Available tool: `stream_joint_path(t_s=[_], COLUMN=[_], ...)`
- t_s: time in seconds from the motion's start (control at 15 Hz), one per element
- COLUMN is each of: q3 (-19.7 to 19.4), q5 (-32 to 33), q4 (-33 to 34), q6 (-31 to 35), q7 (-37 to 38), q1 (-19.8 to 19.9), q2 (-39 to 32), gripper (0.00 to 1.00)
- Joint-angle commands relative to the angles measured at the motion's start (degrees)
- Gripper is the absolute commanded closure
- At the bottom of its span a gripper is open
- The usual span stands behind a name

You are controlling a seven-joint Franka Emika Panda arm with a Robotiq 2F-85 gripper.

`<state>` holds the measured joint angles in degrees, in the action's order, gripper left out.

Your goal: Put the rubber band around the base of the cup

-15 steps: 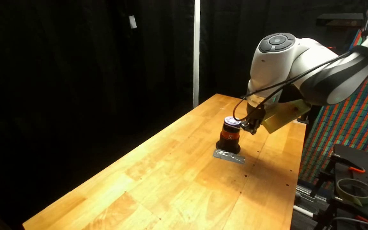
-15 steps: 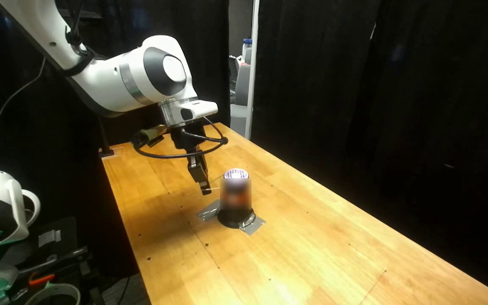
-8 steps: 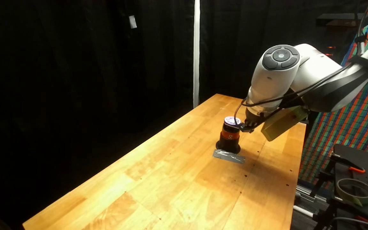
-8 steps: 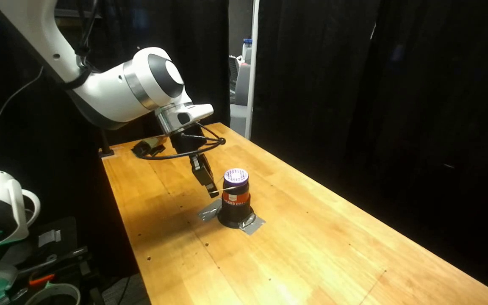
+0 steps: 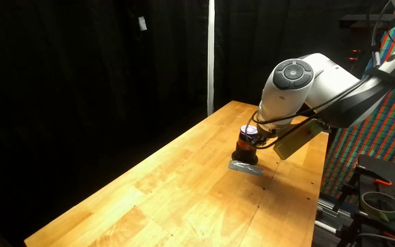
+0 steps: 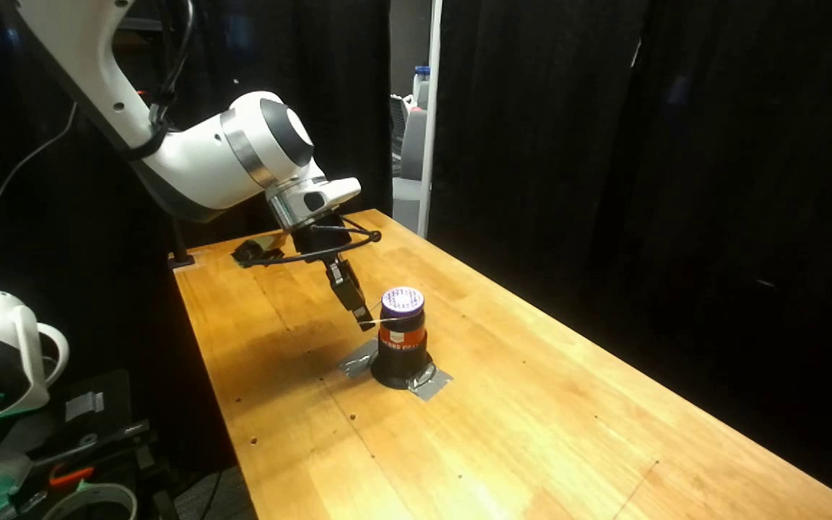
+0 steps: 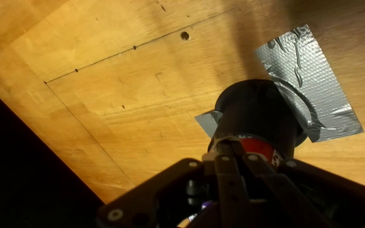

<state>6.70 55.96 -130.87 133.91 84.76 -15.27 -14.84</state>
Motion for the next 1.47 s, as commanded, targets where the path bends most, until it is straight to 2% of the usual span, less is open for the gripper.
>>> stream_joint_path(t_s=[0.0,0.33,0.8,0.93,1.2,1.4], q3=[0.5,0.0,-0.3,-0.5,0.1,1.5], q5=[1.8,0.4,1.0,2.9,12.4,17.2], q4=[2.3,2.6,1.7,0.9,-1.8,-4.7], q6=[-2.7,-4.8,-3.8,-2.3,-2.8,-3.5], q7=[2.0,2.1,5.4,10.1,21.7,26.9], q1=[-0.8,0.0,0.9,0.7,-0.4,0.0], q2=[-1.9,-2.3,-0.9,0.4,4.3,6.4], gripper=[0.96,0.97,0.97,0.97,0.97,0.97])
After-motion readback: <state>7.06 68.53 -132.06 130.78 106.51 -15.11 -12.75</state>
